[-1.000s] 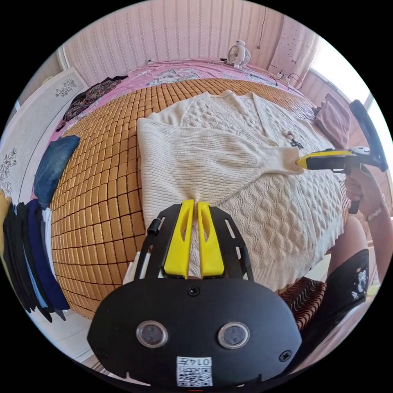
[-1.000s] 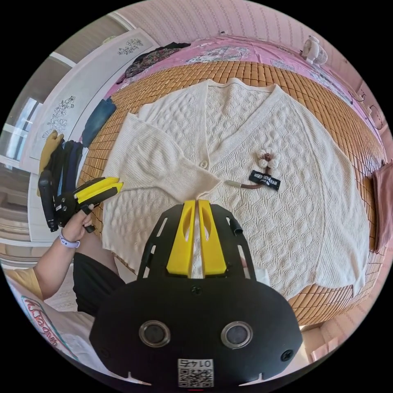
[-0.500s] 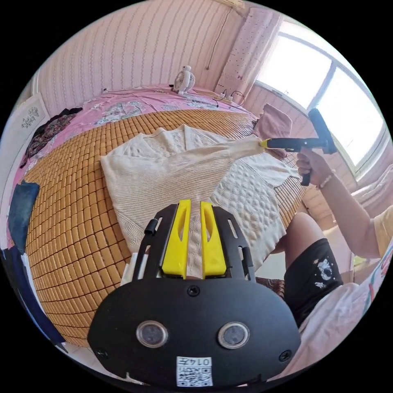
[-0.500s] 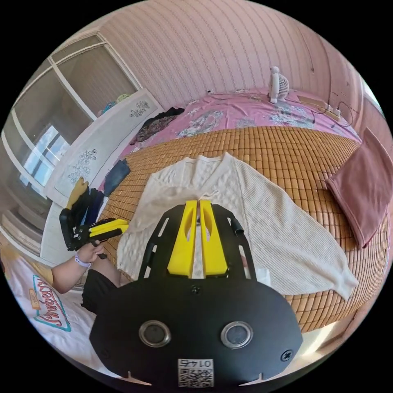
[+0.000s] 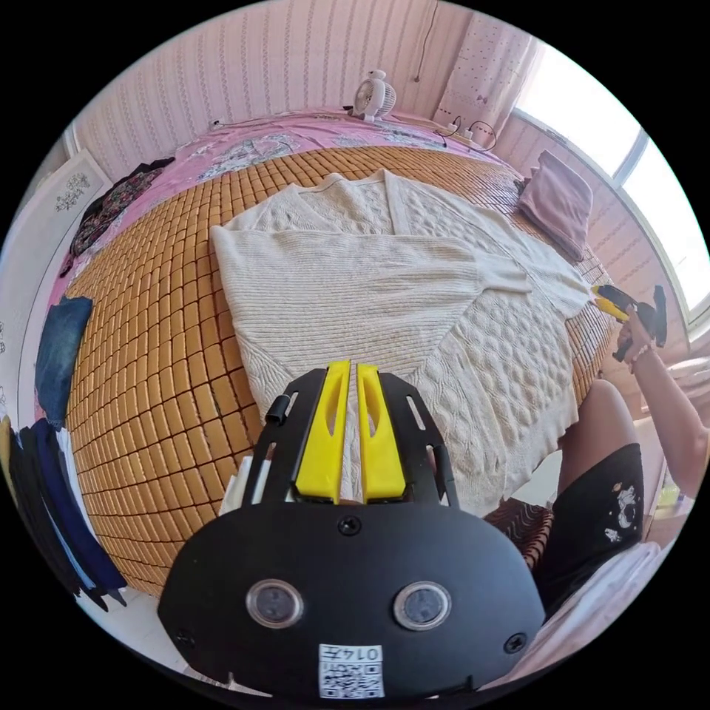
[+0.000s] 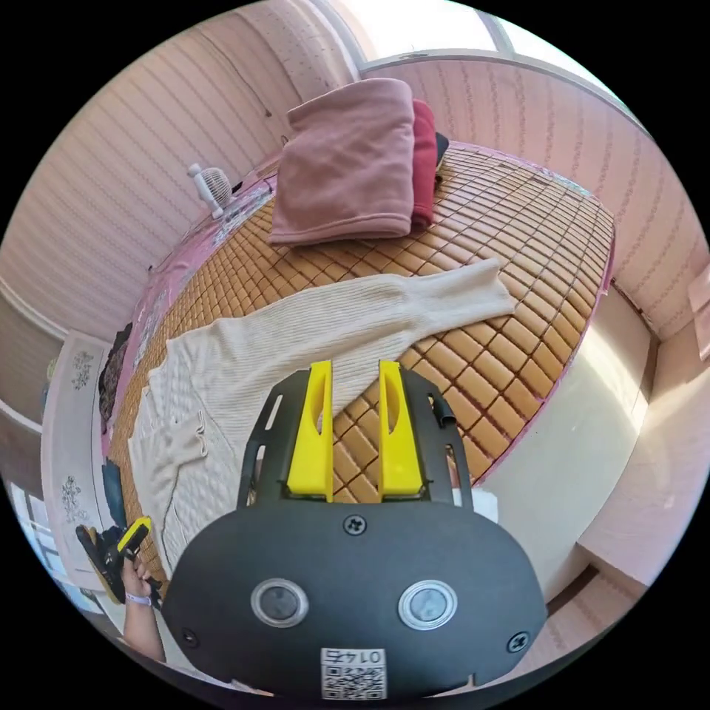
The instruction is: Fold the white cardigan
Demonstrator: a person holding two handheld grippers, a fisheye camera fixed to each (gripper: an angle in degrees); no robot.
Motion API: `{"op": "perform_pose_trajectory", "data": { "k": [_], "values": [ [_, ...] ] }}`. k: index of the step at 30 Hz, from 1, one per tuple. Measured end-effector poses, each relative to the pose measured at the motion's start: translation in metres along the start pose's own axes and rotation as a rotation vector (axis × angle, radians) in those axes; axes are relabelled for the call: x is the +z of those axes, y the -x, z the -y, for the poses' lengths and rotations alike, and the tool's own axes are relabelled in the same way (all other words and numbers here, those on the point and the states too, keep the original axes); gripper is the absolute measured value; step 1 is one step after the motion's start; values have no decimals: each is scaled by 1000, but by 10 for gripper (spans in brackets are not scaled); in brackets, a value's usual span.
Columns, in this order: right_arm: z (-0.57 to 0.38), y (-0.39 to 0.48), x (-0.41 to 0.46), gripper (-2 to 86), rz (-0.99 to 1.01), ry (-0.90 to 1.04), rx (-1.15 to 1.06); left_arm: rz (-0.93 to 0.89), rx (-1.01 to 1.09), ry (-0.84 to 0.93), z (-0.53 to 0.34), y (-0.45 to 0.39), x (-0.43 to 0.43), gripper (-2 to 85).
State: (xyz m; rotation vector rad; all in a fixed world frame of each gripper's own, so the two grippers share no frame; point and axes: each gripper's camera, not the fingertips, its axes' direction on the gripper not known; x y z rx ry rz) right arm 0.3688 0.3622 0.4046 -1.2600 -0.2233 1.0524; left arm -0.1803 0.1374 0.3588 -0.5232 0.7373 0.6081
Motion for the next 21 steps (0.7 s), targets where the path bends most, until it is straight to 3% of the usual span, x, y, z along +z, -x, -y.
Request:
{"op": "perform_pose_trajectory", "data": {
  "k": [6,11,16,21],
  "values": [
    [27,-12,28,71,-252,20,-46,-9,-20,2,4,8,7,-9],
    [28,-2,33,21,-286,54,-177,40,-2,6,9,7,5,-10],
    [31,9,2,14,-106,17,-234,-107,-123,9,11,35,-2,-10],
    [-3,144,-67,21,228,-88,-684,-314,-281,-72,-5,77,-27,-10]
  ]
}}
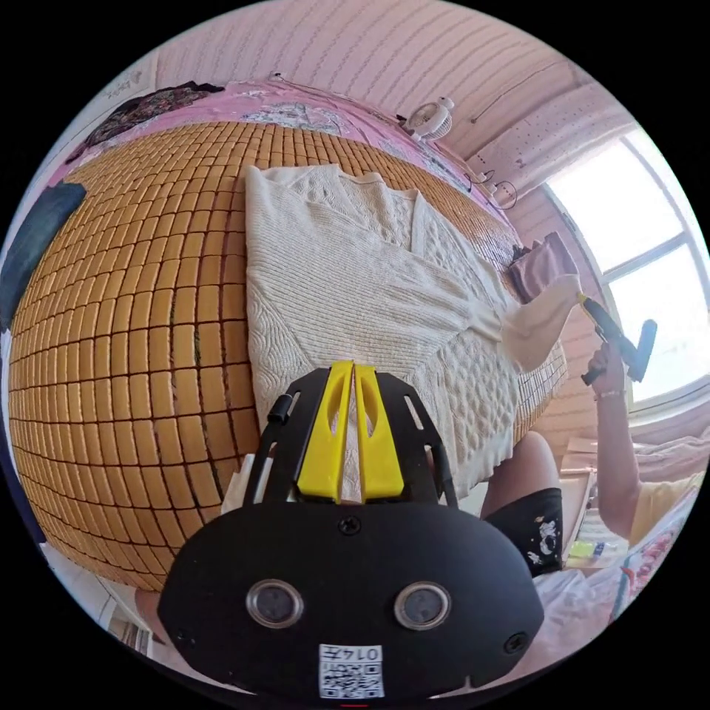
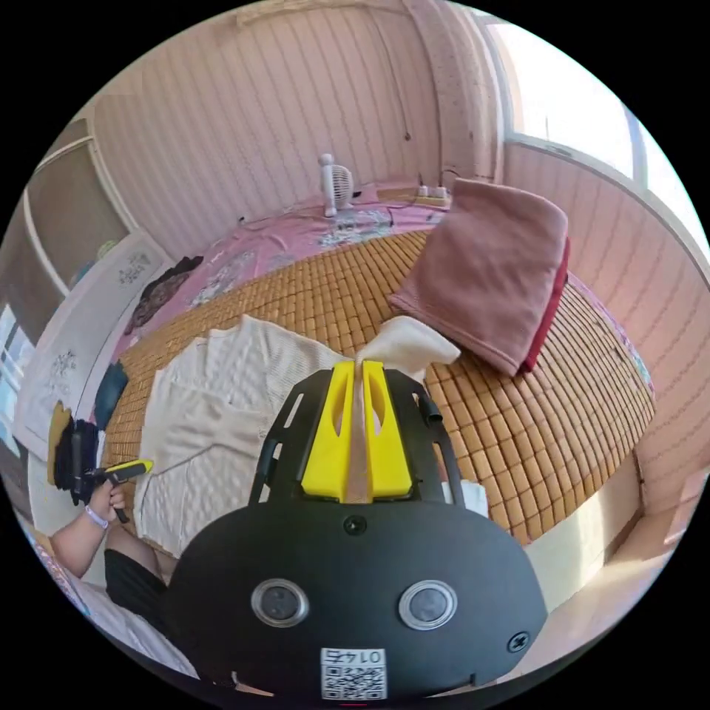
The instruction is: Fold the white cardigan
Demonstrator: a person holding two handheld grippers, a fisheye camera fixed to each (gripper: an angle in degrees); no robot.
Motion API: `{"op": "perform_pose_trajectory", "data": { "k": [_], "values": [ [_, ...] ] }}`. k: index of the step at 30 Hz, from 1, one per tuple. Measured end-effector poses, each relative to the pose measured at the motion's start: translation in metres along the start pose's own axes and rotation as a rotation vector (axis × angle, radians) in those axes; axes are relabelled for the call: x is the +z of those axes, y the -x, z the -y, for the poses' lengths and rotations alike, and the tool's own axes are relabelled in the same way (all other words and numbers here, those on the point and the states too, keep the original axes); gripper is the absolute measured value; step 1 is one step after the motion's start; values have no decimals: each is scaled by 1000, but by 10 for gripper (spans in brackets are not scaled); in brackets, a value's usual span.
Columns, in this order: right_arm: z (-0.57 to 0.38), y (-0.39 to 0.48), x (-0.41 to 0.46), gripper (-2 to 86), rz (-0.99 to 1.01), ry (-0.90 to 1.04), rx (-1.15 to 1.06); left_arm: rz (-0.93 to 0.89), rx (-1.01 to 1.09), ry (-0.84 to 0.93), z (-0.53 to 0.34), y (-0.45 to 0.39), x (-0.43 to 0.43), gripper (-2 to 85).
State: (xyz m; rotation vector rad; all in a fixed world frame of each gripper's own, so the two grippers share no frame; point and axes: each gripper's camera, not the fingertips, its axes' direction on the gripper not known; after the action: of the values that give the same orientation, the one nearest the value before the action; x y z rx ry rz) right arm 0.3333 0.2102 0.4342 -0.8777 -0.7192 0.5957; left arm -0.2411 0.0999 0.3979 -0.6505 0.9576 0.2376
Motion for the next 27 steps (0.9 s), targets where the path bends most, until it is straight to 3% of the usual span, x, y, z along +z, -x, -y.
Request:
{"op": "perform_pose_trajectory", "data": {
  "k": [4,6,11,19,23,27],
  "values": [
    [-2,133,23,45,368,37,-312,21,-52,-83,-12,23,-36,-9],
    [-29,200,76,75,471,274,-507,52,-69,-88,-16,33,-44,-9],
    [-73,215,121,82,474,502,-492,49,-84,-71,-18,49,-46,-1],
    [-90,176,86,79,269,510,-497,84,-3,-85,27,33,-22,58],
    [-98,153,85,74,192,539,-423,225,58,8,37,27,4,38],
    [-115,143,88,72,175,537,-366,278,139,-47,28,17,-10,1]
  ]
}}
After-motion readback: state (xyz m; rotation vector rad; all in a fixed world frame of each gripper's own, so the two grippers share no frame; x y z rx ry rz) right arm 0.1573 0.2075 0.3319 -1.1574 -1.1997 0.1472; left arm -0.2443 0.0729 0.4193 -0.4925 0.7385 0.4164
